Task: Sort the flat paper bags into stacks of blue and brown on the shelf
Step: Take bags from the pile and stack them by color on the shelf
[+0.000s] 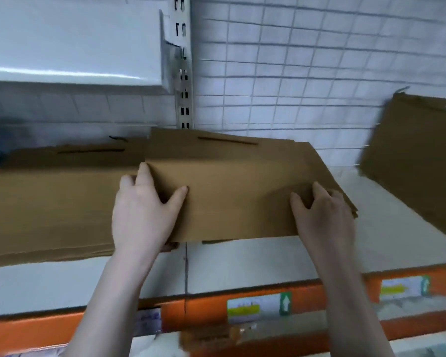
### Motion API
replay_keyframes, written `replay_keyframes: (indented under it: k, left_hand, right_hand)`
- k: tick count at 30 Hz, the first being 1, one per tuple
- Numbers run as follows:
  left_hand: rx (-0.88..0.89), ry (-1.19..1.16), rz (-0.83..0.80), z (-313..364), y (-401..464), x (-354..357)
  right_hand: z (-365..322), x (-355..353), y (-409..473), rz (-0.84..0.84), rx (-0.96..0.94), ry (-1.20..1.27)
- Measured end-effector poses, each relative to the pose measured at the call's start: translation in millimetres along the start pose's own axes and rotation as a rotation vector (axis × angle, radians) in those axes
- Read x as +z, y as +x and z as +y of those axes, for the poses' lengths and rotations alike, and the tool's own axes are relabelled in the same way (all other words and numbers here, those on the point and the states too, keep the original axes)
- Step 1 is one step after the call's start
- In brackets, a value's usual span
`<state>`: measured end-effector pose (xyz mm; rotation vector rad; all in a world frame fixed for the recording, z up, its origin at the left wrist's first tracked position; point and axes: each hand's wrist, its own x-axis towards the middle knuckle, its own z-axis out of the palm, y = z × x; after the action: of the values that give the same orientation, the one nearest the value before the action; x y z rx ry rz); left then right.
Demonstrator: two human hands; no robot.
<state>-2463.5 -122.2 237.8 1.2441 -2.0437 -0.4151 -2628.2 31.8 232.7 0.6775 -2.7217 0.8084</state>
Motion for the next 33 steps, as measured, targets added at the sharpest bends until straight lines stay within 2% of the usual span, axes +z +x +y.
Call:
replay_keyframes:
  k: [7,12,18,24,33]
  left_hand:
    - [-0.099,0.012,-0.003,82,-13,67]
    - [-0.129,0.038,0.022,111,-15,97]
    - [-0.135,0.087,0.135,116,-2,104]
    - [-0.213,0.198,-0.042,97,-3,130]
    - [-0.239,0.193,-0.030,88,-2,131]
  right_hand:
    - [80,-7,83,-0.094,-0.062,-0.010]
    - [105,-7,121,-0.112,-0.096,0.019]
    - [98,-1,144,-0.136,-0.158,0.117]
    - [103,22,136,-0.271,-0.155,-0.018]
    - [102,27,129,-0.231,-0.171,-0.033]
